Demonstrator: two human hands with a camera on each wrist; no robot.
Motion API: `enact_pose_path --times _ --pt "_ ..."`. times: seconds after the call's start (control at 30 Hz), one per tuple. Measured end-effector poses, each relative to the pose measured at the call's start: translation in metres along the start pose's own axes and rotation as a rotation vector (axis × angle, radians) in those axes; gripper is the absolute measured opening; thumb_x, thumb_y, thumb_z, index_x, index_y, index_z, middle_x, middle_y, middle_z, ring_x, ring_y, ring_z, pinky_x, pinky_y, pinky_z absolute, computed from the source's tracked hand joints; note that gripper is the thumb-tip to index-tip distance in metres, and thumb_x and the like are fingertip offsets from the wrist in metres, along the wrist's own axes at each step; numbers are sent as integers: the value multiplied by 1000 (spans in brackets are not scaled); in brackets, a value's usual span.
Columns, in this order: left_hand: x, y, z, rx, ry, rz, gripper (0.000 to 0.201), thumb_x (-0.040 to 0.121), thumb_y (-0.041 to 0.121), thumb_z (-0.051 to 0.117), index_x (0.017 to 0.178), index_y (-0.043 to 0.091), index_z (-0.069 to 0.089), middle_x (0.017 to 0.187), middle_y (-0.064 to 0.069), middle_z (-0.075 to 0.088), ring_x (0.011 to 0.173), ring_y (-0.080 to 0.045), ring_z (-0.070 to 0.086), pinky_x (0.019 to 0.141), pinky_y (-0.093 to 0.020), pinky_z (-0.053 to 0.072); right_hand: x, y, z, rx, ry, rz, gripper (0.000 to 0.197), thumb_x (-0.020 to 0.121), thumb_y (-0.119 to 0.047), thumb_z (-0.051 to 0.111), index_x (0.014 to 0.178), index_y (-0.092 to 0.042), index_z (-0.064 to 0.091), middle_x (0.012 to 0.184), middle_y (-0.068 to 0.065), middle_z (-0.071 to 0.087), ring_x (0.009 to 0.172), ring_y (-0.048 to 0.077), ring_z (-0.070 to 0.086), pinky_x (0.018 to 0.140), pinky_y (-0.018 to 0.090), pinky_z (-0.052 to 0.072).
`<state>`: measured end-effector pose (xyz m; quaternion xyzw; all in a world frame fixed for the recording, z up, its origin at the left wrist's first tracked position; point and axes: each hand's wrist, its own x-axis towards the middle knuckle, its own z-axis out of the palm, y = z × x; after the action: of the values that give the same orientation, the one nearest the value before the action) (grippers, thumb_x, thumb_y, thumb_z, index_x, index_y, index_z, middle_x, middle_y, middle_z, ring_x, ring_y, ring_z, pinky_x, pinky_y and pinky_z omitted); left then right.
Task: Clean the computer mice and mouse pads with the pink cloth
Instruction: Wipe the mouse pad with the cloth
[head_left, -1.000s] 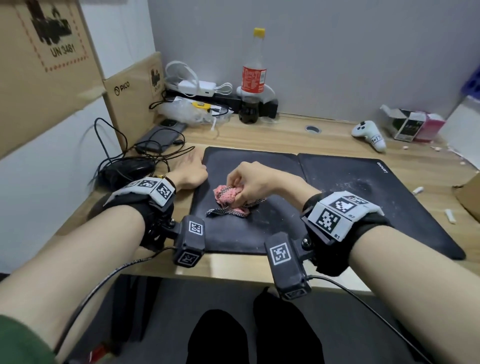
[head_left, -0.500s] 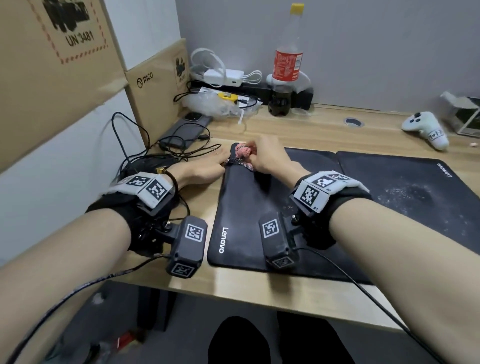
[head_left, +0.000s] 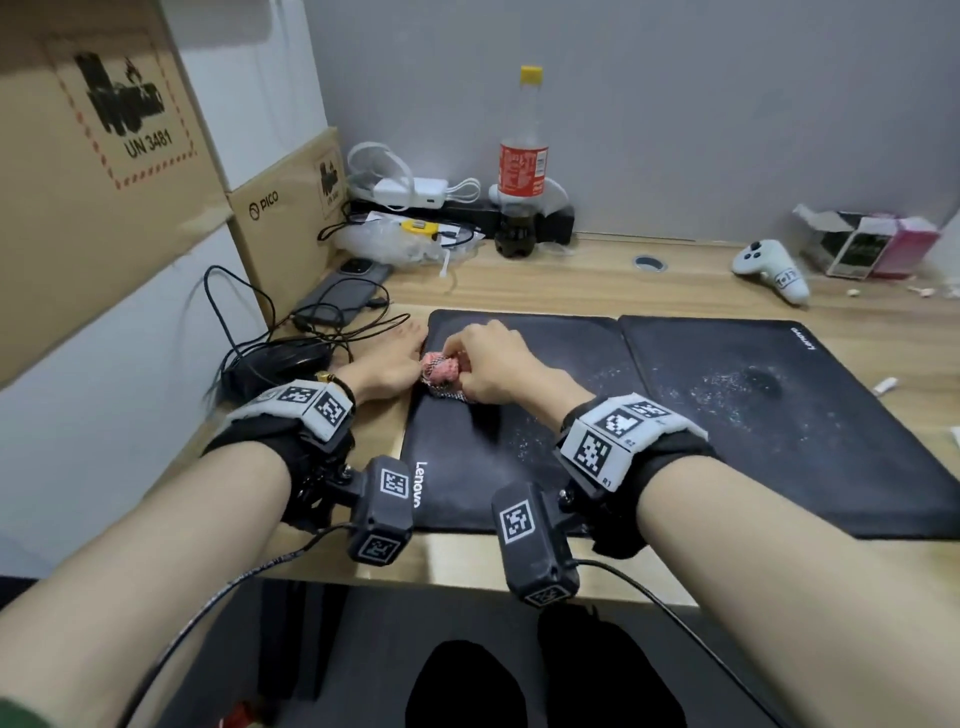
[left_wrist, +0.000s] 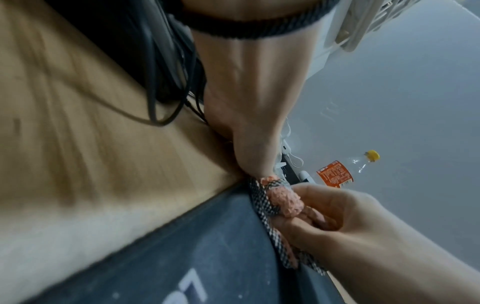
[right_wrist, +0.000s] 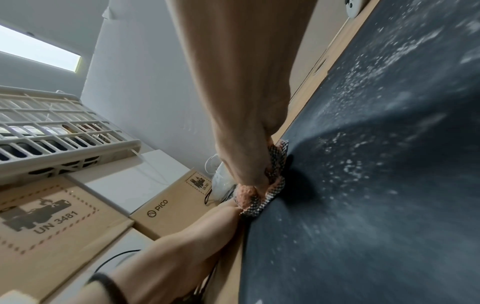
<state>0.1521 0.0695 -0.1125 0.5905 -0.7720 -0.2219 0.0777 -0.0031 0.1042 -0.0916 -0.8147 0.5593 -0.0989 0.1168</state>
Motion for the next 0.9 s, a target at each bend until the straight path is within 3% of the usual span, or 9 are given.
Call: enact_pose_path --times 0.07,0.17,0.33,0.4,0.53,0.67,0.77,0.9 --pt "-3 4 1 20 -4 -13 49 97 3 37 145 -3 28 153 -21 25 144 -31 21 111 -24 15 -10 -1 5 -54 22 31 23 88 -19 56 109 -23 65 101 3 61 112 32 44 81 37 30" --pt "-9 8 0 53 -24 -47 48 102 8 28 147 -5 20 157 -21 15 146 -28 14 113 -24 10 -19 0 7 -59 56 85 34 89 -16 54 121 -23 62 118 6 59 118 33 42 88 39 33" --pt "-5 1 7 99 62 -26 48 99 17 33 143 -4 32 151 -22 29 142 -30 24 115 -31 16 -44 45 -9 -63 121 255 39 87 -16 55 125 -22 62 128 12 50 122 37 43 97 44 38" --pt "-2 -1 10 117 51 -43 49 100 19 31 144 -5 29 154 -22 24 144 -29 18 117 -31 13 -61 84 -21 -73 154 378 36 85 -15 55 119 -20 66 125 14 56 118 40 48 93 43 41" --pt "4 -5 16 185 61 -15 51 102 21 24 148 -2 23 158 -19 15 148 -24 9 119 -29 5 -81 126 -36 -49 226 543 17 81 -15 58 91 -8 70 102 18 66 102 42 58 75 37 40" --pt "4 -12 24 191 45 -98 57 101 31 16 153 9 9 162 -5 2 149 -18 -1 121 -35 0 -63 100 -21 -76 287 505 24 82 -15 56 97 1 66 106 22 62 103 40 58 80 37 45" --pt "4 -8 25 173 12 -131 56 102 33 14 154 14 7 162 1 -1 148 -15 -4 120 -37 -1 -45 56 -1 -71 281 385 28 82 -24 61 100 -4 68 108 19 63 104 37 59 82 37 47" --pt "2 -10 23 170 22 -136 56 102 33 15 154 16 7 162 2 -2 148 -14 -5 120 -36 -2 -34 6 16 43 199 198 27 84 -17 57 107 -4 63 113 18 55 107 38 53 87 39 44"
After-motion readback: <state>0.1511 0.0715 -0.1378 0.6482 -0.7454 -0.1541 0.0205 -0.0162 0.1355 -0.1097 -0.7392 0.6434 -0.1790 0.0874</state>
